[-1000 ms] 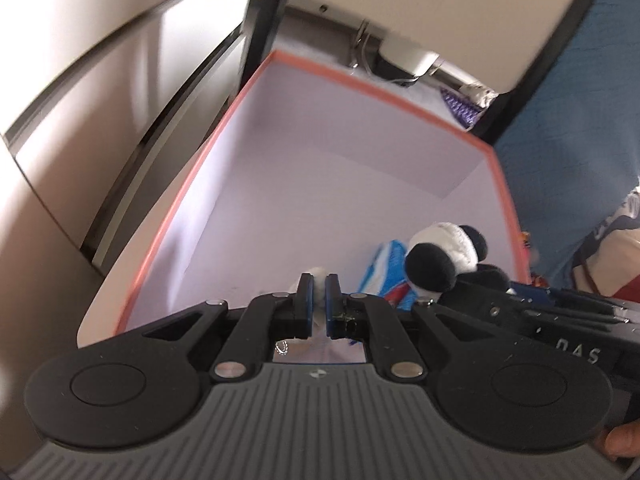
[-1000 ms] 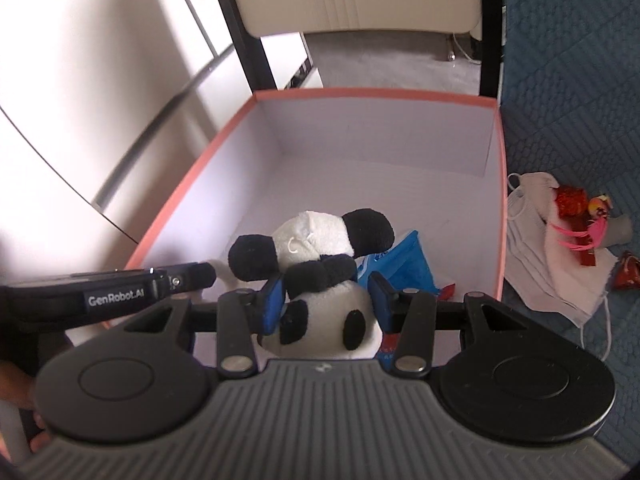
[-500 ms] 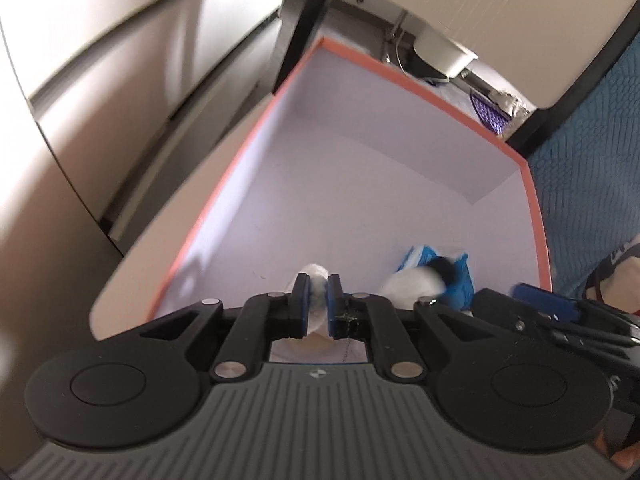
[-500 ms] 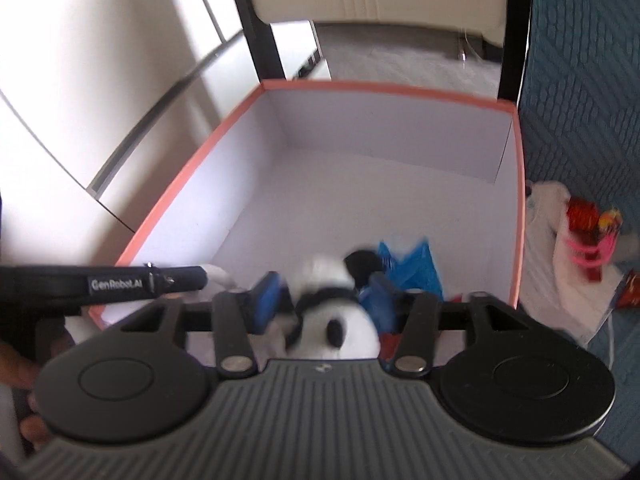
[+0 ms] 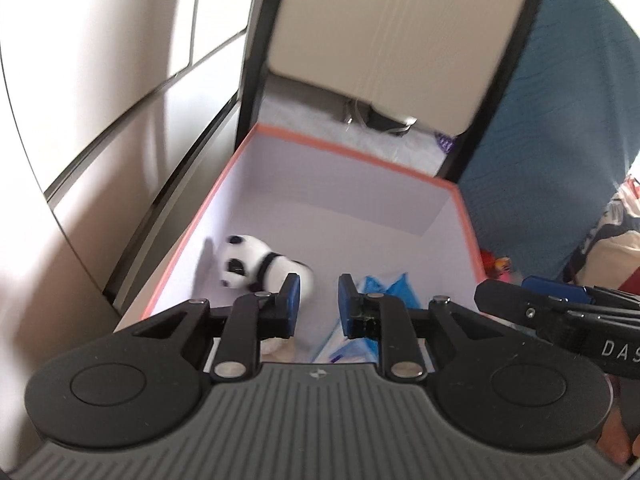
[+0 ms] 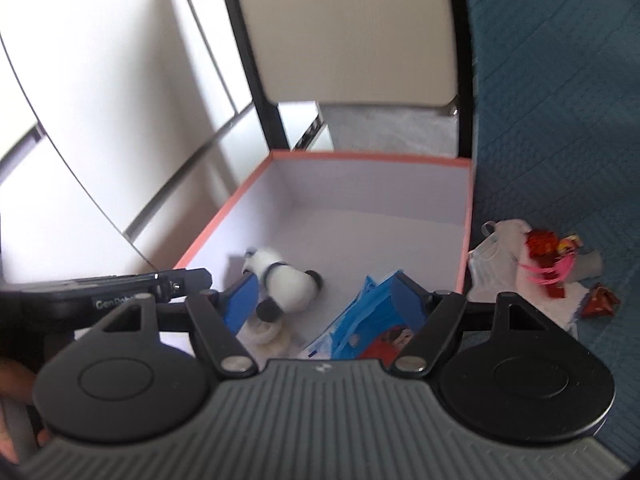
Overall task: Organize soft objects
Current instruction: 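Lower both grippers into the orange box and open them to drop the plushes, then move both tools back to the mask pile on the seat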
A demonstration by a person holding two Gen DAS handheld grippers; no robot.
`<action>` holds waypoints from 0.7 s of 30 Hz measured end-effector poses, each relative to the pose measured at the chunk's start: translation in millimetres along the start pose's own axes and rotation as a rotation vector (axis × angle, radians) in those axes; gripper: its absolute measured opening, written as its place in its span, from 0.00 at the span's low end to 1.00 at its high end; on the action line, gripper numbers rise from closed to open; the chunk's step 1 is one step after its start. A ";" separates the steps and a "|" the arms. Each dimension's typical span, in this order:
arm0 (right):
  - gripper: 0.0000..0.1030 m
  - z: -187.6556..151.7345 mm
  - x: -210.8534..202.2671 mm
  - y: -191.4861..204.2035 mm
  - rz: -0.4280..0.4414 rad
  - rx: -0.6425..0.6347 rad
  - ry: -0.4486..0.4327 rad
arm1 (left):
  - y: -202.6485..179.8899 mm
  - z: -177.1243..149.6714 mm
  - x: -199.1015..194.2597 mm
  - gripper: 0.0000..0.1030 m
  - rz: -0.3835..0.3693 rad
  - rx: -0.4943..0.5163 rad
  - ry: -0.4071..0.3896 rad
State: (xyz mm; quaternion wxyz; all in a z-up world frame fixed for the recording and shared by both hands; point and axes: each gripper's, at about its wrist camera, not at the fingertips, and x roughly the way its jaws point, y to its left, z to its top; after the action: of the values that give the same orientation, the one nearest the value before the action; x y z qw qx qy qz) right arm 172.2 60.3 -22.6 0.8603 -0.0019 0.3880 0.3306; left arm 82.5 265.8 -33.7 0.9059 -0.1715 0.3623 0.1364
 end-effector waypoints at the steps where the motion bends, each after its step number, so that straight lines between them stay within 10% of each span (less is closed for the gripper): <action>1: 0.73 -0.1 -6.6 -1.4 -0.007 -0.002 -0.017 | -4.8 -1.6 -5.1 0.23 -0.014 0.001 -0.013; 21: 0.73 -52.2 -103.4 -57.9 -0.168 0.045 -0.234 | -104.3 -61.8 -32.8 0.23 -0.150 0.112 -0.106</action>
State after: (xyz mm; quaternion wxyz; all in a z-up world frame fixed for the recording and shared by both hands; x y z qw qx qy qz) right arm 120.8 -57.2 -4.6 0.9241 0.0234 0.2907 0.2468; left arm 60.6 142.2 -30.4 0.9396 -0.1398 0.3072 0.0565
